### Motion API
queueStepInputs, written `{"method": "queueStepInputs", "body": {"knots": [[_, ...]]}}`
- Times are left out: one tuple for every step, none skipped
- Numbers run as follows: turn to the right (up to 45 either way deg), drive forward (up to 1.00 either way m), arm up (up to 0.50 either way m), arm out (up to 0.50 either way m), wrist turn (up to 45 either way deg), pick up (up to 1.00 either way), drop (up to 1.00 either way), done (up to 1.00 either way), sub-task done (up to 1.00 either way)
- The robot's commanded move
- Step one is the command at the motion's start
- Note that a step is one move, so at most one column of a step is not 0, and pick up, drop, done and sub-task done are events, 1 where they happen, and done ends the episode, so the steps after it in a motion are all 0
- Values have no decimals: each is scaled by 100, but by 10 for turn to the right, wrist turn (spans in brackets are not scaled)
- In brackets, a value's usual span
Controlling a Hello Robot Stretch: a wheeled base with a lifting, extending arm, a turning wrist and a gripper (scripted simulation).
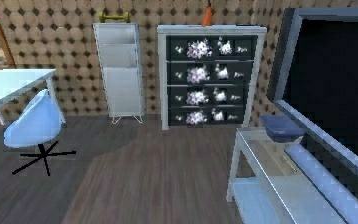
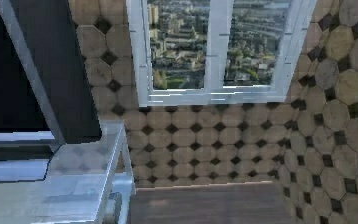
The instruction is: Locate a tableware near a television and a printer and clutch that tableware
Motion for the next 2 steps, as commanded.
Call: {"method": "queueStepInputs", "body": {"knots": [[0,55,0,0,0,0,0,0,0],[-360,0,0,0,0,0,0,0,0]]}}
